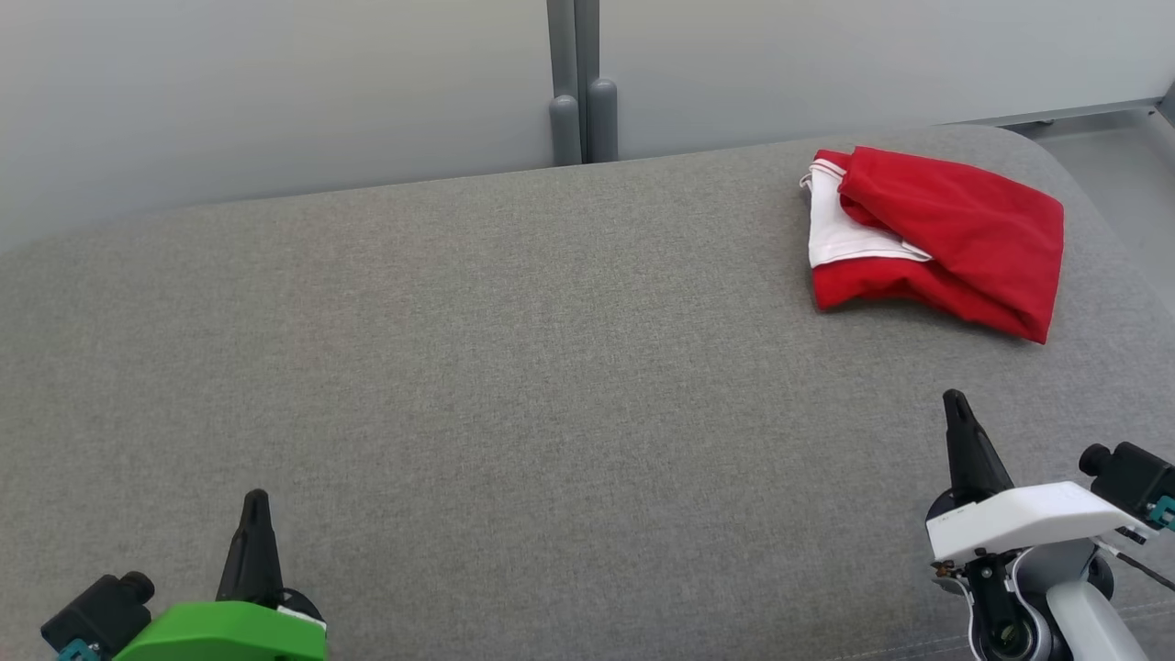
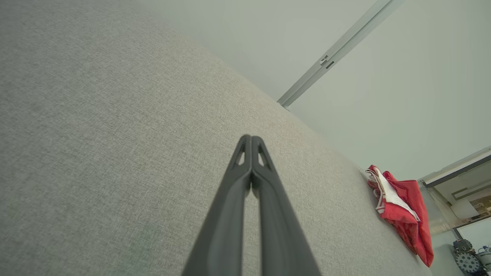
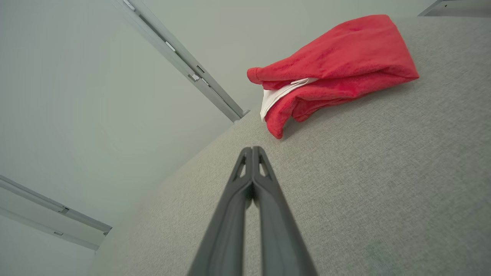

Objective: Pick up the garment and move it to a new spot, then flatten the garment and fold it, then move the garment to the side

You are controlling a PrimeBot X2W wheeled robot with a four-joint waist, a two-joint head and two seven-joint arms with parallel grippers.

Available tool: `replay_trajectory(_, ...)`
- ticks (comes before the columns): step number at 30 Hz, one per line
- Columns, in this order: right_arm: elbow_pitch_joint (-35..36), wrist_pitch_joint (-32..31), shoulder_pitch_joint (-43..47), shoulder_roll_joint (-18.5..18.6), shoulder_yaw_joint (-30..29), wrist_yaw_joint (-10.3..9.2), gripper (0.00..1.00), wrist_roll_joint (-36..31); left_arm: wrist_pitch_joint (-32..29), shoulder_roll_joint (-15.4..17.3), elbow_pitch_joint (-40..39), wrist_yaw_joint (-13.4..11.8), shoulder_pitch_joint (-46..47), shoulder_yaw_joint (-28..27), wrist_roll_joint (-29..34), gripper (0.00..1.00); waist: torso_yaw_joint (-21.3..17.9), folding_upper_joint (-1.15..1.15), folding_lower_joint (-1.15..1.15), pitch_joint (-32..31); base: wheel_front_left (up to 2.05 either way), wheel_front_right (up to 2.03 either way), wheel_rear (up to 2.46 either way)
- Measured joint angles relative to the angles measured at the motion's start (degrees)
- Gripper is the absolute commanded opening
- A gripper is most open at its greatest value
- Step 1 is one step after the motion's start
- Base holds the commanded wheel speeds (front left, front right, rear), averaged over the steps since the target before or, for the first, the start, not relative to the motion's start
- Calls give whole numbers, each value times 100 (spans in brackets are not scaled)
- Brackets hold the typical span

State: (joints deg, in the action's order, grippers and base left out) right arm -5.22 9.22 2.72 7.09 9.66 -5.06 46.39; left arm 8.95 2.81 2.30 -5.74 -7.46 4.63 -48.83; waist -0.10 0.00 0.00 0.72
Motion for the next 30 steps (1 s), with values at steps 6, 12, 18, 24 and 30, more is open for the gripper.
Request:
replay_trajectory(6,-2,-108,-32,0,-111,49,0,458,-129,21,46,29,58,-56,-442,0,1,0,0,-4,0,0,0)
replay_trajectory(12,-10,-227,-112,0,-238,101,0,1021,-241,49,75,129,174,-85,-931,0,1,0,0,-10,0,0,0)
replay_trajectory(18,-29,-330,-115,-1,-355,155,0,1477,-344,83,109,174,220,-111,-1388,0,2,0,0,-16,0,0,0)
replay_trajectory(24,-59,-436,-149,-2,-460,219,0,1951,-443,133,155,263,313,-149,-1847,0,3,0,0,-21,0,0,0)
replay_trajectory(30,-81,-508,-208,-5,-558,259,0,2345,-520,148,229,318,356,-201,-2209,0,4,0,0,-26,0,0,0)
